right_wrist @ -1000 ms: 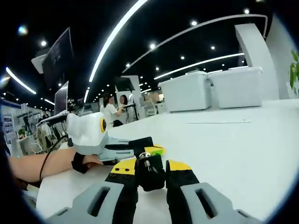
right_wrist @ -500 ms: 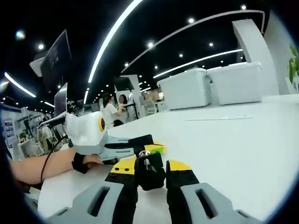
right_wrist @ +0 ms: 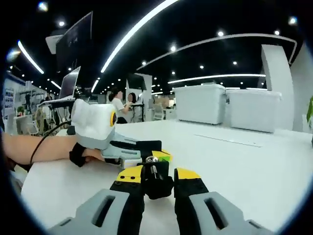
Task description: Clamp the fixed fixture on the desktop, loosen the retaining clip, secure it to the edge of the desk, and tighten the retaining clip.
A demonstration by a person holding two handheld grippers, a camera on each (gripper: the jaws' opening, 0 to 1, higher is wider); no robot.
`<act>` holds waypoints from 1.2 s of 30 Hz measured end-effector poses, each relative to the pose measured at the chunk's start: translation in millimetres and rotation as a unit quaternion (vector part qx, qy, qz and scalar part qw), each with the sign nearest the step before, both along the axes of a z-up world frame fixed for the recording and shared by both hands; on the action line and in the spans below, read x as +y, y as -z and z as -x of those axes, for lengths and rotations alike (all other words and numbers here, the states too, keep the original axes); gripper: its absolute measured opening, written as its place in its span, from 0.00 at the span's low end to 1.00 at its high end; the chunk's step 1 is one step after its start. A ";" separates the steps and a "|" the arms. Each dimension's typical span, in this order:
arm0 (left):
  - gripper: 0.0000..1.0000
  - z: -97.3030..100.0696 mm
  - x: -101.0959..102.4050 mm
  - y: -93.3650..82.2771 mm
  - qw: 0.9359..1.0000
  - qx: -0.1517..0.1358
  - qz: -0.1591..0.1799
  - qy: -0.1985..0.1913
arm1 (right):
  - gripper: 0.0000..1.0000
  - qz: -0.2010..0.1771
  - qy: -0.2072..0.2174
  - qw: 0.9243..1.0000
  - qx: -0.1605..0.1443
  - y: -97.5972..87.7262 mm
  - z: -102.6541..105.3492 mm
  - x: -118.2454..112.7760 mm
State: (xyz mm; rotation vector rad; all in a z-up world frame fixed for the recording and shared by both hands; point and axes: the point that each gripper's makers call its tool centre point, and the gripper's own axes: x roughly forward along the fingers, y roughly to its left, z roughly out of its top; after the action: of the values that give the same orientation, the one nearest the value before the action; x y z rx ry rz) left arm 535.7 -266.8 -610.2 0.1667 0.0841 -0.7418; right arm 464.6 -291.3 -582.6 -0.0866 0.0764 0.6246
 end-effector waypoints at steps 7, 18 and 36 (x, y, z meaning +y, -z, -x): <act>0.07 0.2 0.2 0.2 1.000 0.001 0.000 0.000 | 0.22 0.070 -0.002 0.996 -0.050 -2.2 -0.3 2.2; 0.07 -0.6 0.8 0.6 1.000 0.002 0.001 -0.002 | 0.22 0.182 -0.007 0.975 -0.129 -0.9 3.8 10.1; 0.07 -0.2 1.4 0.7 1.000 0.001 0.001 -0.005 | 0.23 0.283 -0.012 0.939 -0.193 1.0 6.3 14.4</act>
State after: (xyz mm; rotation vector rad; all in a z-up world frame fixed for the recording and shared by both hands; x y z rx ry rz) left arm 535.9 -265.3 -610.9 0.1627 0.0861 -0.7328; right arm 458.4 -276.9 -583.5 -0.7670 -0.1285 0.5840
